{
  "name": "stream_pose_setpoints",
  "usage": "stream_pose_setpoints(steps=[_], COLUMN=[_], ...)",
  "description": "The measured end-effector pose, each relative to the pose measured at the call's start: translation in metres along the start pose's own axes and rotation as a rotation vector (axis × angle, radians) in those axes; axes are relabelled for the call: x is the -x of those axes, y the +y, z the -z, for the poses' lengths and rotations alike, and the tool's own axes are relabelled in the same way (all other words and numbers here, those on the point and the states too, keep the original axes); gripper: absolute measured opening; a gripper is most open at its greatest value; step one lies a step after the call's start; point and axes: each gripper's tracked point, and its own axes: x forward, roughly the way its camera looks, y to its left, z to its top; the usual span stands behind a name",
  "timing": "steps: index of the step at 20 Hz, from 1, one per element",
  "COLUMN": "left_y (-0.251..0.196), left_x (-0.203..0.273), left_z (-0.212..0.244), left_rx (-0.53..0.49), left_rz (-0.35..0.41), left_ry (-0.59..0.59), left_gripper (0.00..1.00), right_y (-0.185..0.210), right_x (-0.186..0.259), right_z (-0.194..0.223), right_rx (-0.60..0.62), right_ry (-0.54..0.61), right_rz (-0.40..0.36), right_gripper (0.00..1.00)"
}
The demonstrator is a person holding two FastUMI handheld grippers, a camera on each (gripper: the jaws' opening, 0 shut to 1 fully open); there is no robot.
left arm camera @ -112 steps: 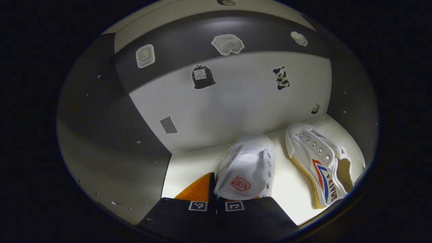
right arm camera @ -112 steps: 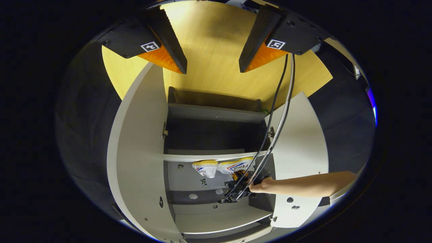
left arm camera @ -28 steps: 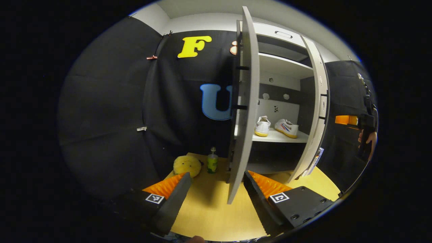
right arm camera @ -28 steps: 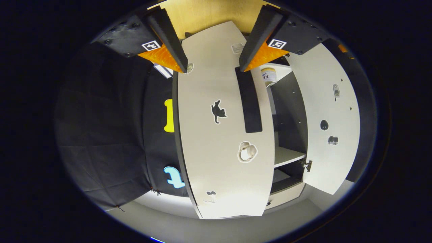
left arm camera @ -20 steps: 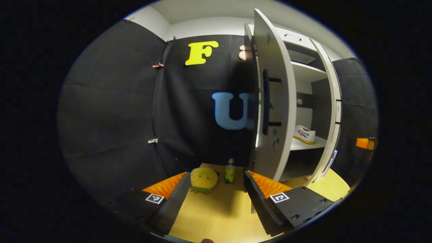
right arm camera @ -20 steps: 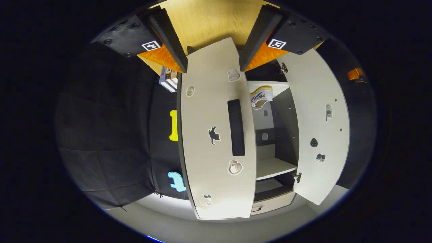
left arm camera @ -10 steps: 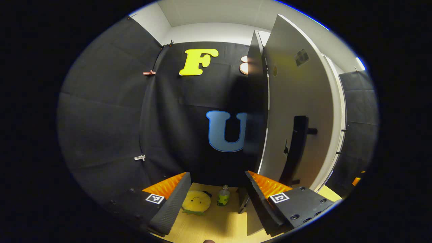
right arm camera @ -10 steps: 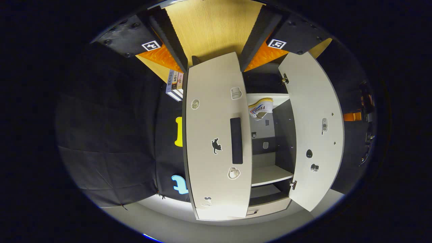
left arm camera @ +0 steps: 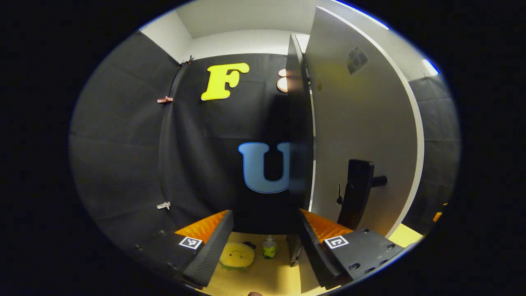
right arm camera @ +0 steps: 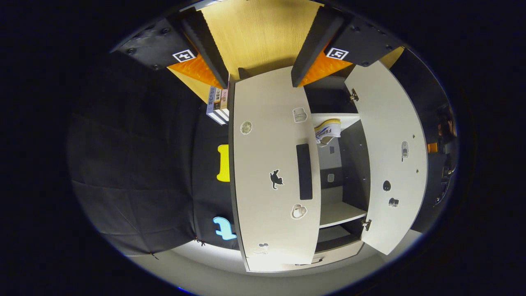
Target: Grab one shoe with the right hand and put it into the shoe cabinet, grab the other shoe with the left hand and put it into the shoe cabinet; then close the right door with the right hand and the left door with the left hand.
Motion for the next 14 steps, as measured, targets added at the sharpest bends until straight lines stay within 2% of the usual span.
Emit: stream_pose_setpoints(steps=[3, 6, 7, 8, 11, 12, 14], left_y=[-0.016, -0.033, -0.045, -0.057, -0.092, -0.104, -0.129], left_x=[0.006, 0.014, 0.012, 0.013, 0.013, 0.011, 0.006], left_z=[-0.007, -0.015, -0.008, -0.002, 0.002, 0.001, 0.003], left_rx=[0.028, -0.004, 0.015, 0.029, 0.017, 0.017, 0.029], left_rz=[0.021, 0.005, 0.011, 0.016, 0.020, 0.016, 0.016], left_ry=[-0.008, -0.024, -0.014, 0.006, 0.021, 0.020, 0.016], left_gripper=[0.92, 0.90, 0.87, 0.90, 0.87, 0.90, 0.89], right_y=[-0.010, -0.018, -0.021, -0.024, -0.037, -0.043, -0.054], right_x=[-0.012, -0.023, -0.026, -0.030, -0.040, -0.044, -0.049], right_z=[0.007, 0.019, 0.021, 0.024, 0.024, 0.020, 0.019], right_rx=[0.003, -0.007, -0.008, -0.008, -0.008, -0.010, -0.020], right_ry=[0.019, 0.039, 0.048, 0.055, 0.060, 0.059, 0.057], right_rz=[-0.020, -0.045, -0.053, -0.062, -0.077, -0.080, -0.083], right_gripper=[0.99, 0.99, 0.99, 0.99, 0.99, 0.99, 0.99])
